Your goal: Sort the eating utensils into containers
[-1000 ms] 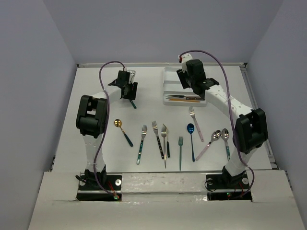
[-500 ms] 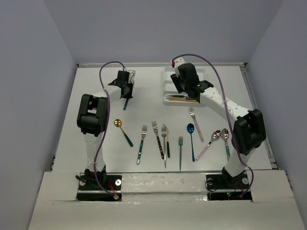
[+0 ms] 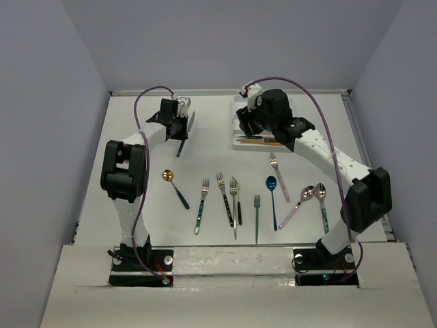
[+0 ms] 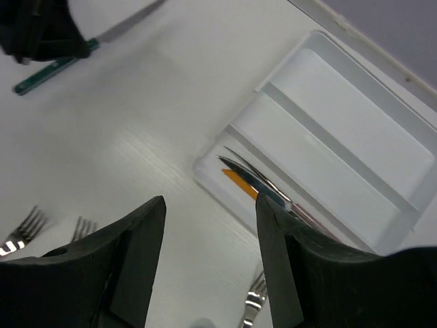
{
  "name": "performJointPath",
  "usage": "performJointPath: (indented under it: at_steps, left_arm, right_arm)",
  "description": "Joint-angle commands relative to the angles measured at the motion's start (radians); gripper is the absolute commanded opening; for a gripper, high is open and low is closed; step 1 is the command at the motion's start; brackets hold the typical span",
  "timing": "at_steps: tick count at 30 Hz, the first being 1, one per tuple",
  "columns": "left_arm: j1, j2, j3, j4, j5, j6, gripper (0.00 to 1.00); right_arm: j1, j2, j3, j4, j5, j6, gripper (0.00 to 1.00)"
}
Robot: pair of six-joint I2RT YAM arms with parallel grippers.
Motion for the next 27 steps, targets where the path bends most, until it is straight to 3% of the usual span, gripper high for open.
performJointPath:
  at_steps: [1, 3, 9, 12, 13, 15, 17, 20, 22, 27]
  left_arm:
    - [0.005, -0.3, 0.009, 0.047, 0.167, -0.01, 0.0]
    - [0.009, -0.395, 0.023, 0.046, 0.214, -0.047, 0.0]
    - [0.011, -0.596, 0.004, 0.099, 0.405, -0.109, 0.0]
    - [0.011, -0.687, -0.025, 0.176, 0.487, -0.142, 0.0]
    - [0.011, -0.722, -0.037, 0.203, 0.519, -0.168, 0.0]
    - [0.011, -0.771, -0.04, 0.219, 0.56, -0.202, 0.0]
    - [0.008, -0.793, -0.05, 0.233, 0.588, -0.225, 0.0]
    - [0.005, -0.802, -0.071, 0.274, 0.664, -0.244, 0.0]
    - [0.003, -0.804, -0.08, 0.291, 0.674, -0.254, 0.0]
    - [0.002, -0.805, -0.091, 0.303, 0.672, -0.253, 0.0]
  right_arm:
    - [0.0, -0.108, -0.049, 0.202, -0.459, 0.02, 0.64]
    - [-0.012, -0.121, -0.074, 0.274, -0.651, 0.044, 0.65]
    - [-0.057, -0.075, -0.06, 0.546, -0.871, 0.217, 0.67]
    - [-0.069, -0.018, -0.08, 0.875, -1.023, 0.424, 0.66]
    - [-0.069, 0.0, -0.091, 1.098, -1.083, 0.481, 0.66]
    - [-0.069, 0.097, -0.083, 1.529, -1.148, 0.865, 0.65]
    - [-0.069, 0.201, -0.009, 1.743, -1.16, 1.016, 0.64]
    - [-0.069, 0.339, 0.125, 1.828, -1.159, 1.227, 0.7]
    - [-0.069, 0.391, 0.177, 1.859, -1.166, 1.268, 0.8]
    - [-0.049, 0.398, 0.147, 1.896, -1.159, 1.229, 0.84]
